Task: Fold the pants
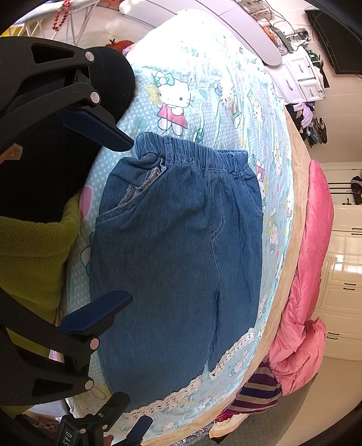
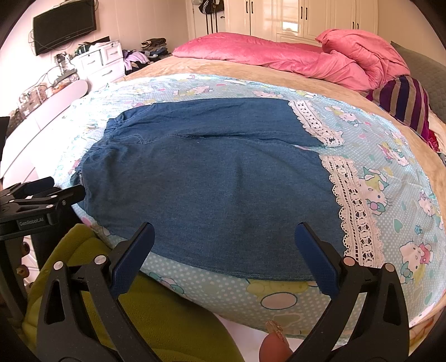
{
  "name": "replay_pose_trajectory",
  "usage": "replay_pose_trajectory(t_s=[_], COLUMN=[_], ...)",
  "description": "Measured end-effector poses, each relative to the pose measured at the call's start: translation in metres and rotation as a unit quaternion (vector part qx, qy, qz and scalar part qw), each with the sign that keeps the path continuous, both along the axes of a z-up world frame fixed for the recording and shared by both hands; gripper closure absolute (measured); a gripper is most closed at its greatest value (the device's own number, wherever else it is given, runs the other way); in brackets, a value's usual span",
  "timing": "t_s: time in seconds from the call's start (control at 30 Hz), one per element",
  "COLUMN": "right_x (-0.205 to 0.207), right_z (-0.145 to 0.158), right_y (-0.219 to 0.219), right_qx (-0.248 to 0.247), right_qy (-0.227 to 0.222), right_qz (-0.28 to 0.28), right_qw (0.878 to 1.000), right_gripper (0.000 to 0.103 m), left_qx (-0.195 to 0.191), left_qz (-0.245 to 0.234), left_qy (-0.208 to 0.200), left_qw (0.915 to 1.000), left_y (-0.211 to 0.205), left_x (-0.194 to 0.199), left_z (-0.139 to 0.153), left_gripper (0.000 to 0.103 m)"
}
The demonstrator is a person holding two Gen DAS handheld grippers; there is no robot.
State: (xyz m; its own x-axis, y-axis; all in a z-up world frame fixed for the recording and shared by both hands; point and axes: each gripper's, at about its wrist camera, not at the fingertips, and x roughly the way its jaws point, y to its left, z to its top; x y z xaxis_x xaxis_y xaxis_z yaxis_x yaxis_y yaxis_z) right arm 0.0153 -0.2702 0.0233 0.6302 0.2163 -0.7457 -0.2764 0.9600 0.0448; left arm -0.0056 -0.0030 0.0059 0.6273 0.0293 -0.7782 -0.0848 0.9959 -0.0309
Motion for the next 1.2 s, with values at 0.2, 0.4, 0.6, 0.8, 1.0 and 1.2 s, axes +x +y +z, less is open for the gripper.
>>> replay_pose_trajectory(t_s=[0.2, 0.4, 0.6, 0.8, 1.0, 1.2], right_x=[0.003, 0.006, 0.013, 0.029, 0.06, 0.098], right_z=[0.003, 0.002, 0.002, 0.006, 0.014, 0.021], right_y=[-0.002, -0.001, 0.002, 0.011, 0.029, 0.046], right_qx=[0.006, 0.008, 0.009, 0.003, -0.017, -0.024], right_qy=[-0.006, -0.004, -0.009, -0.018, -0.038, -0.047], right_qz=[-0.002, 0.0, 0.007, 0.023, 0.053, 0.082], right_qw=[1.0, 1.0, 1.0, 1.0, 0.998, 0.995], right_gripper=[0.008, 0.008, 0.008, 0.008, 0.008, 0.008], left_qx=[-0.002, -0.009, -0.02, -0.012, -0.015, -0.021], left_qz=[0.002, 0.005, 0.01, 0.019, 0.033, 0.04], left_qy=[0.001, 0.007, 0.013, 0.01, 0.01, 0.005], left_qw=[1.0, 0.9999, 0.9997, 0.9997, 0.9993, 0.9989], left_y=[0.002, 0.003, 0.008, 0.014, 0.029, 0.049], left_x=[0.001, 0.005, 0.012, 0.028, 0.051, 0.088], left_z=[-0.001, -0.003, -0.004, -0.002, 0.001, 0.009], left_gripper=[0.004, 0.004, 0.004, 0.004, 0.004, 0.004])
